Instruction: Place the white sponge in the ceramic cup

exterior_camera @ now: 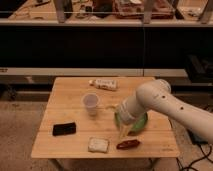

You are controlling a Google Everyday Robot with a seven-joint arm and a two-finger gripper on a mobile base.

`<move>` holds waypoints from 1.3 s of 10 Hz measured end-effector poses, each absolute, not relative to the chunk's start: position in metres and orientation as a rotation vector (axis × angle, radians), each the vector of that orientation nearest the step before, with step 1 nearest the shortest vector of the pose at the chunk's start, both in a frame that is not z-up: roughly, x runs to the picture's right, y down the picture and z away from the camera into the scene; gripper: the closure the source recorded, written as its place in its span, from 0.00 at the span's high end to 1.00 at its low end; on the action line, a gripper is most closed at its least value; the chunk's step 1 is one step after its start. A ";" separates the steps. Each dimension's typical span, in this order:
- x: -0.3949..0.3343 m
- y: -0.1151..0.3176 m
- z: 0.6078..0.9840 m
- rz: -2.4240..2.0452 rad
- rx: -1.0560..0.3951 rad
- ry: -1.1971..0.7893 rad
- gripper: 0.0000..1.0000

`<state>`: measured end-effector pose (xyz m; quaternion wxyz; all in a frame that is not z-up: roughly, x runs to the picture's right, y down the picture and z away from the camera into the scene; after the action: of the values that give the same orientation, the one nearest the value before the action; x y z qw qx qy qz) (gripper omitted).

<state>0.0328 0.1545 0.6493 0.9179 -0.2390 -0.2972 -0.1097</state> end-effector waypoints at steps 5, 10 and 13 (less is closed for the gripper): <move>0.025 0.162 0.647 -0.214 -0.498 -0.632 0.80; -0.032 0.256 0.666 -0.134 -0.669 -0.768 0.80; -0.026 0.280 0.713 -0.096 -0.696 -0.710 0.80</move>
<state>-0.0264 0.2798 0.7132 0.8779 -0.3337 -0.3403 -0.0462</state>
